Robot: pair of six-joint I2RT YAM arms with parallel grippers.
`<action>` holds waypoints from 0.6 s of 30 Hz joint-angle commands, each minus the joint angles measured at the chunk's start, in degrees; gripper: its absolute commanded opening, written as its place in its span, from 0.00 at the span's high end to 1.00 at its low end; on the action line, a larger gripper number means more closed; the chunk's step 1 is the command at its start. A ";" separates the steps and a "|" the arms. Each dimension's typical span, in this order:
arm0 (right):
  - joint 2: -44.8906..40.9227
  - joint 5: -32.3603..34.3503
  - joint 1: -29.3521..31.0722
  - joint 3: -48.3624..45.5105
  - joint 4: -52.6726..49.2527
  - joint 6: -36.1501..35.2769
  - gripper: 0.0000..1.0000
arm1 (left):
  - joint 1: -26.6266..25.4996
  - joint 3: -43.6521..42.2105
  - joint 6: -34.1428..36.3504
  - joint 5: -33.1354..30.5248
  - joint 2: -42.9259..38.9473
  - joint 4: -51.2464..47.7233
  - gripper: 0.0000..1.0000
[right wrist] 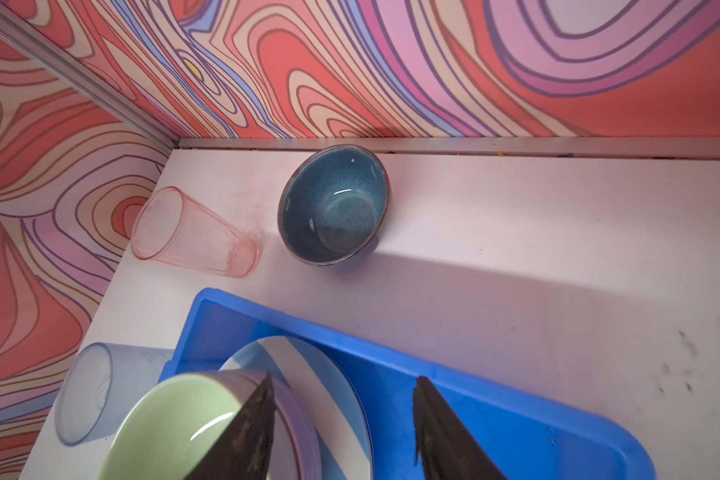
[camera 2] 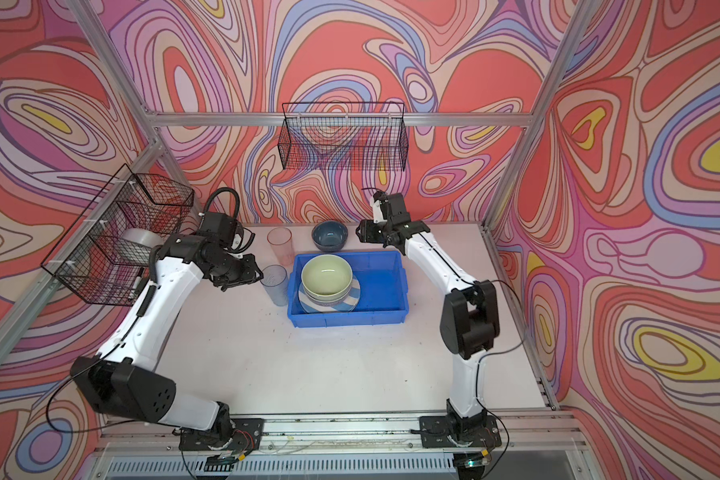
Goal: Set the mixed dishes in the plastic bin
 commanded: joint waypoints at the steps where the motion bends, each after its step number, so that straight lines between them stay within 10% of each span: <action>1: 8.06 -3.04 -0.68 8.90 -2.76 -2.27 0.45 | -0.01 -7.46 -3.08 5.45 -5.77 3.92 0.63; 8: 12.14 3.01 -0.63 16.34 -9.07 -3.54 0.46 | -3.61 -22.23 -6.48 6.84 -13.83 11.74 0.64; 18: -12.80 17.81 -0.72 -10.23 -15.79 -4.91 0.34 | -8.26 -26.46 -7.33 3.48 -10.46 20.63 0.69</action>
